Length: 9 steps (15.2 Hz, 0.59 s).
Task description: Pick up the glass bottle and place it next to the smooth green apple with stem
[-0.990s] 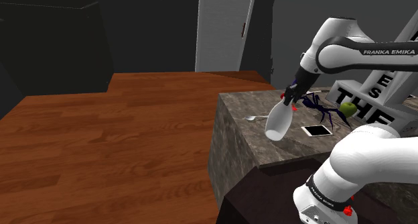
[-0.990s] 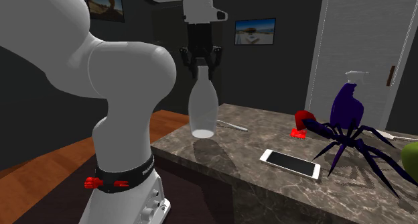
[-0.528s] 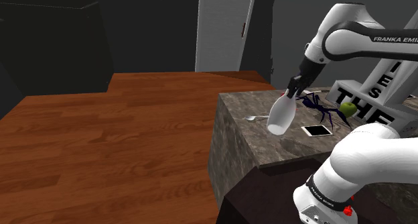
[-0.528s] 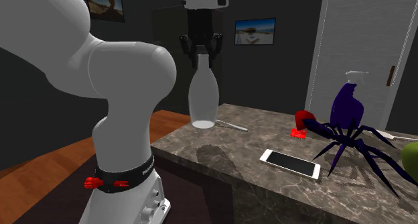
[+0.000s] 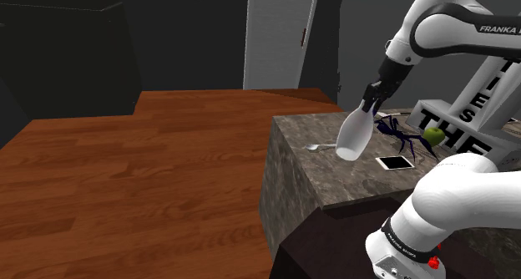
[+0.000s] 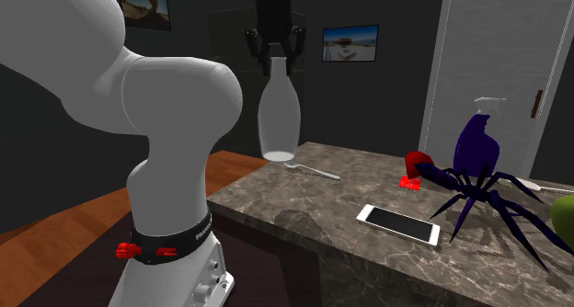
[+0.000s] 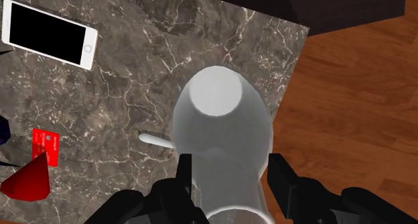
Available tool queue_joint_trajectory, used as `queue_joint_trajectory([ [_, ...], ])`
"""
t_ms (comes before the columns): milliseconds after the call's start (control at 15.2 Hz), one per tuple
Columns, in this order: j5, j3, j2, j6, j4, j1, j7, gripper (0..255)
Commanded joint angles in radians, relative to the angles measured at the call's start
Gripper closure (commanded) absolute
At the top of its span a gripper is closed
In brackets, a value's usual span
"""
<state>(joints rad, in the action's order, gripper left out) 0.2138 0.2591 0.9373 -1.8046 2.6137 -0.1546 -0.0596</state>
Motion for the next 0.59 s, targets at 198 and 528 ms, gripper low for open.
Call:
queue_joint_trajectory([
  [198, -0.012, -0.011, -0.013, 0.065, -0.078, 0.007, -0.004, 255],
  [528, -0.023, -0.021, -0.028, 0.124, -0.153, 0.013, -0.006, 255],
])
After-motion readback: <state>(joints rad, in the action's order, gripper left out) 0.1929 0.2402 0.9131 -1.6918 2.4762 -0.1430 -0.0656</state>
